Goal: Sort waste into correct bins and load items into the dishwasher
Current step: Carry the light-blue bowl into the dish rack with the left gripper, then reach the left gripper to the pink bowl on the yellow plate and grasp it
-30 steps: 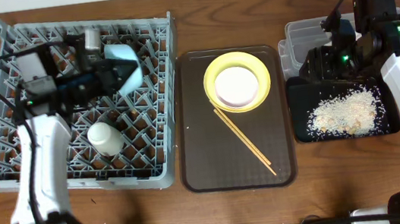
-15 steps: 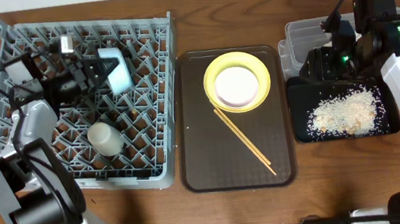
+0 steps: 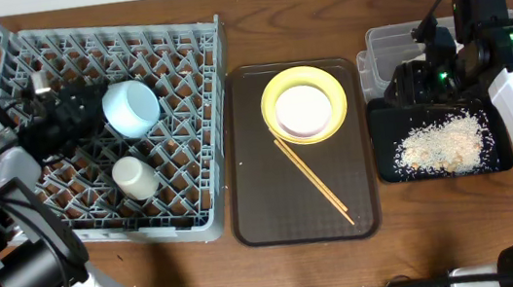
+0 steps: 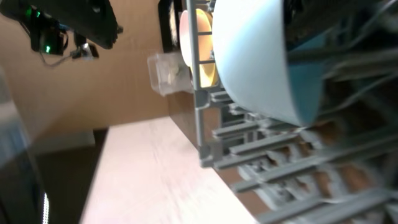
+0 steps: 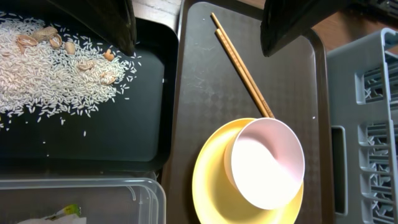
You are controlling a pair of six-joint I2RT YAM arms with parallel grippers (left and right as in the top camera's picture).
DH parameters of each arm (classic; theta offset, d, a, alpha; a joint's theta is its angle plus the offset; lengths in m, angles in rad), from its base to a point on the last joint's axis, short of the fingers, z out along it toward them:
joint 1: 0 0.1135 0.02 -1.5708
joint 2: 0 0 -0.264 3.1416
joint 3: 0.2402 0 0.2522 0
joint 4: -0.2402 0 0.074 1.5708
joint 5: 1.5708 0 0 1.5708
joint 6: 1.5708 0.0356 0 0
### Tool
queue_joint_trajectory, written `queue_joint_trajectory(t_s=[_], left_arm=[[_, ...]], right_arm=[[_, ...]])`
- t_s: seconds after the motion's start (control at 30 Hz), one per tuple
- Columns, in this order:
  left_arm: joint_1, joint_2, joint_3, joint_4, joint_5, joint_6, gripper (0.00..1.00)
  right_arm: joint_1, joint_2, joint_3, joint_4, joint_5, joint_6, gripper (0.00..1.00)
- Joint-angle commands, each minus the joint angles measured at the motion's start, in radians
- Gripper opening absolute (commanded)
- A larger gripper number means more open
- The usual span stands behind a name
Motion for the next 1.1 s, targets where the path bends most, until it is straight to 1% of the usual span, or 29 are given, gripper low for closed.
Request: queue_joint_trajectory(t_s=[0.0, 0.13, 0.2, 0.27, 0.4, 0.5, 0.63, 0.7, 0.77, 0.8, 0.83, 0.93, 0.97, 1.0, 1.03, 1.07], left_arm=[[0.052, 0.005, 0.011, -0.047, -0.056, 0.005, 0.88], [0.081, -0.011, 0.011, -0.077, -0.068, 0.005, 0.88], [0.082, -0.039, 0.011, -0.104, -0.111, 0.006, 0.89], [0.078, -0.08, 0.011, -0.147, -0.187, 0.032, 0.89], [0.051, -0.195, 0.011, -0.267, -0.41, 0.093, 0.9], [0.005, -0.286, 0.011, -0.354, -0.532, 0.142, 0.9], [-0.116, -0.409, 0.011, -0.485, -0.741, 0.152, 0.9], [-0.193, -0.454, 0.011, -0.552, -0.768, 0.152, 0.91], [-0.28, -0.489, 0.011, -0.613, -0.768, 0.152, 0.91], [-0.324, -0.502, 0.011, -0.629, -0.768, 0.152, 0.91], [-0.36, -0.509, 0.011, -0.632, -0.764, 0.147, 0.91], [-0.446, -0.512, 0.011, -0.645, -0.753, 0.147, 0.91], [-0.477, -0.51, 0.011, -0.635, -0.75, 0.148, 0.91], [-0.51, -0.51, 0.011, -0.628, -0.761, 0.148, 0.91], [-0.545, -0.51, 0.011, -0.623, -0.792, 0.146, 0.91], [-0.582, -0.51, 0.011, -0.621, -0.846, 0.139, 0.91]], right_arm=[[-0.002, -0.021, 0.019, -0.003, -0.003, 0.002, 0.62], [-0.002, -0.021, 0.019, -0.003, -0.003, 0.002, 0.62], [-0.002, -0.021, 0.019, -0.003, -0.003, 0.001, 0.62], [-0.002, -0.021, 0.019, -0.003, 0.0, 0.001, 0.62], [-0.002, -0.021, 0.019, -0.003, 0.0, -0.005, 0.62], [-0.002, -0.021, 0.019, -0.003, 0.0, -0.006, 0.62], [-0.002, -0.021, 0.019, -0.003, 0.0, -0.006, 0.63], [-0.002, -0.021, 0.019, -0.003, 0.0, -0.006, 0.63], [-0.002, -0.021, 0.019, -0.006, 0.004, -0.006, 0.67], [-0.002, -0.021, 0.019, -0.01, 0.005, -0.006, 0.76], [-0.003, -0.021, 0.019, -0.011, 0.008, -0.006, 0.8], [-0.003, -0.021, 0.019, -0.015, 0.042, -0.005, 0.83], [-0.003, -0.021, 0.019, -0.016, 0.059, -0.005, 0.86], [-0.003, -0.021, 0.019, -0.017, 0.076, -0.005, 0.95], [-0.005, -0.021, 0.019, -0.018, 0.102, 0.003, 0.99], [-0.008, -0.021, 0.019, -0.017, 0.122, 0.015, 0.99]])
